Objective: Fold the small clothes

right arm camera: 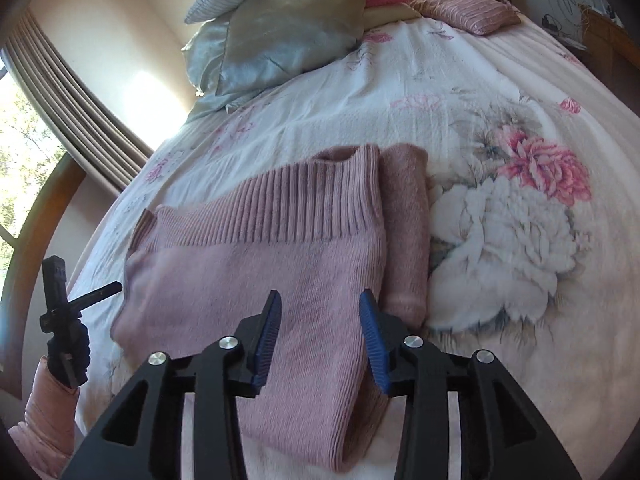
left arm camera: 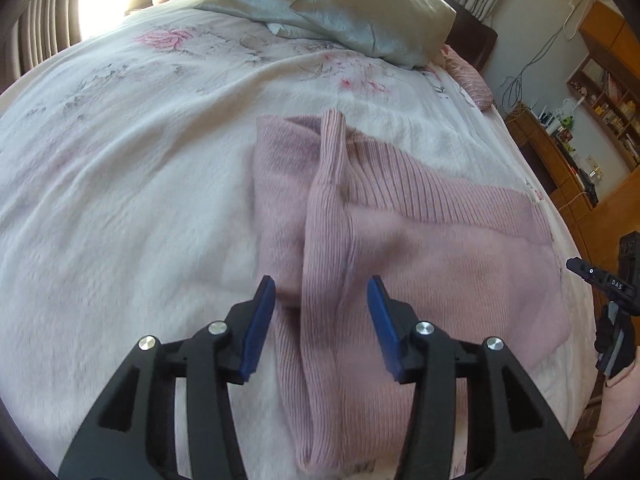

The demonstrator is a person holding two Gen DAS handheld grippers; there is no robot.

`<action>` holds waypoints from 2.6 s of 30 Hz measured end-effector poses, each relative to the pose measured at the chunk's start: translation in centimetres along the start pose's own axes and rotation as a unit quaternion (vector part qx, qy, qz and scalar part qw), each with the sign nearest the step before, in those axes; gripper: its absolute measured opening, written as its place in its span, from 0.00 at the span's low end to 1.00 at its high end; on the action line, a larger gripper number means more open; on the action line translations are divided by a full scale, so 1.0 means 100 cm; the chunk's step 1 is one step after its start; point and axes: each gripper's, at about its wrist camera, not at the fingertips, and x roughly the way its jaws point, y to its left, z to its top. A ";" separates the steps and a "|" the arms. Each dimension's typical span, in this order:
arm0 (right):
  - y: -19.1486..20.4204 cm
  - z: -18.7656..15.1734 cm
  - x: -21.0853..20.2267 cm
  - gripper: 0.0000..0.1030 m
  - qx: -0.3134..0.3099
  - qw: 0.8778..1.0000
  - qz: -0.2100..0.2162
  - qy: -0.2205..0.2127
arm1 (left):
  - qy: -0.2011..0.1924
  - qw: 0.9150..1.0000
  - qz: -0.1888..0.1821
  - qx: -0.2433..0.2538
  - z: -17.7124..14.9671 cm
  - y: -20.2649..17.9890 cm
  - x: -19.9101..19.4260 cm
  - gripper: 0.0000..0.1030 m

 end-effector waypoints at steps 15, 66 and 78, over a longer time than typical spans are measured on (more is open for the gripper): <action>0.004 -0.062 -0.011 0.00 0.034 0.997 0.067 0.025 | 0.011 1.000 0.003 -0.014 -0.047 -0.008 -0.015 0.09; -0.073 -0.028 0.038 0.58 0.167 0.978 0.099 0.069 | 0.002 0.998 0.002 0.061 0.014 -0.120 0.048 0.32; -0.082 -0.022 0.072 0.24 0.189 0.968 0.162 0.031 | 0.022 0.998 -0.009 0.053 0.013 -0.109 0.079 0.34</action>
